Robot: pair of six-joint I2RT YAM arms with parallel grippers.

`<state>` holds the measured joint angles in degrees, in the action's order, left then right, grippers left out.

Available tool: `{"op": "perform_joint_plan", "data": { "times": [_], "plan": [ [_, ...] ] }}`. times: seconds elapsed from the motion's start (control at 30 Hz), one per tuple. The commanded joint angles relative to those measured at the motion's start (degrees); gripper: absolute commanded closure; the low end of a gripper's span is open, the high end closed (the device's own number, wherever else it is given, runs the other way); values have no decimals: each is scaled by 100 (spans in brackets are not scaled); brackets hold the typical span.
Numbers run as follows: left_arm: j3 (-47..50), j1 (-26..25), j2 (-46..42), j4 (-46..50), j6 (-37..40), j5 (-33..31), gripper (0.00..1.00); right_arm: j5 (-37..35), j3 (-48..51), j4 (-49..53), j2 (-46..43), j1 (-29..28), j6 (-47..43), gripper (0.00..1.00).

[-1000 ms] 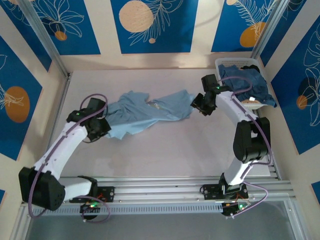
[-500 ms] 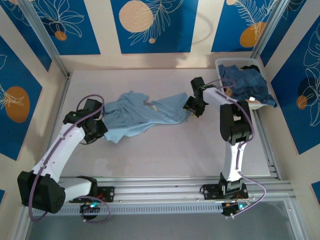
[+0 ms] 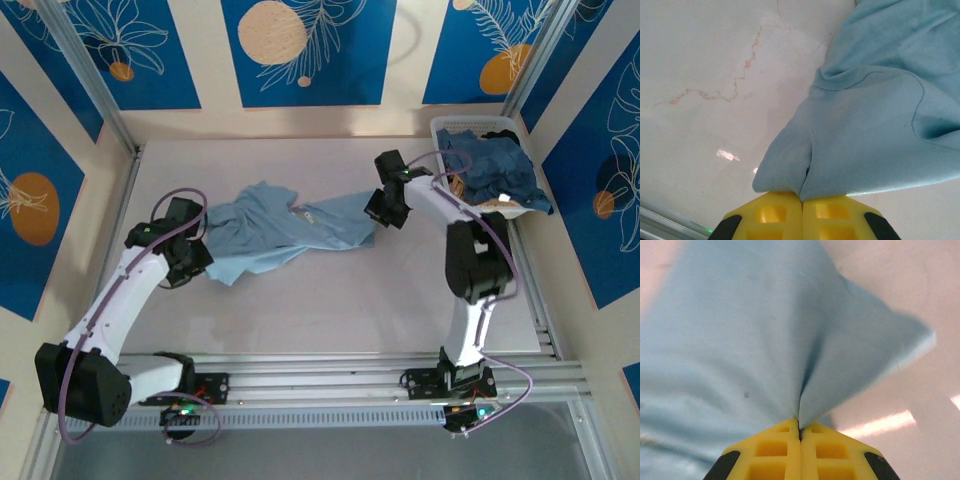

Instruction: Fold and stack the t-shirts

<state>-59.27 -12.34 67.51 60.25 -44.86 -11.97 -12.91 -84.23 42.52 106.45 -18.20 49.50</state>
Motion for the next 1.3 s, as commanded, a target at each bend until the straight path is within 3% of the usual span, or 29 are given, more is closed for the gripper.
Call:
{"op": "perform_joint_plan", "data": {
  "times": [0.0,0.2,0.37,0.5,0.6,0.73,0.77,0.83,0.9,0.97,1.03,1.27],
  "plan": [
    [-51,84,-280,64,-15,-492,100,-532,376,603,-1430,-417,276,100],
    [4,88,-797,47,-153,-962,100,-961,605,1216,-3245,-913,704,100],
    [-109,85,-1064,-148,-79,-1258,100,-1161,140,682,-3586,-684,458,100],
    [-230,91,-847,-454,19,-1194,100,-606,-518,-19,-2646,9,229,100],
    [-408,93,-453,-694,5,-1040,100,-65,-1351,-425,-1353,443,189,100],
    [-631,96,87,-800,-30,-971,100,545,-3374,361,719,725,100,100],
    [-656,98,195,-824,-48,-937,100,730,-3929,680,1244,774,73,92],
    [-640,96,356,-889,-71,-758,100,995,-5147,1528,2261,861,28,60],
    [-604,95,436,-879,-101,-590,100,893,-5554,1954,2548,853,-83,44],
    [-511,93,440,-807,-136,-529,100,860,-5092,1912,2250,828,-95,35],
    [-325,95,361,-792,-146,-491,100,843,-4027,1685,1557,777,20,33],
    [76,93,254,-789,-97,-328,100,754,447,1458,-1400,255,964,47]
  ]
}}
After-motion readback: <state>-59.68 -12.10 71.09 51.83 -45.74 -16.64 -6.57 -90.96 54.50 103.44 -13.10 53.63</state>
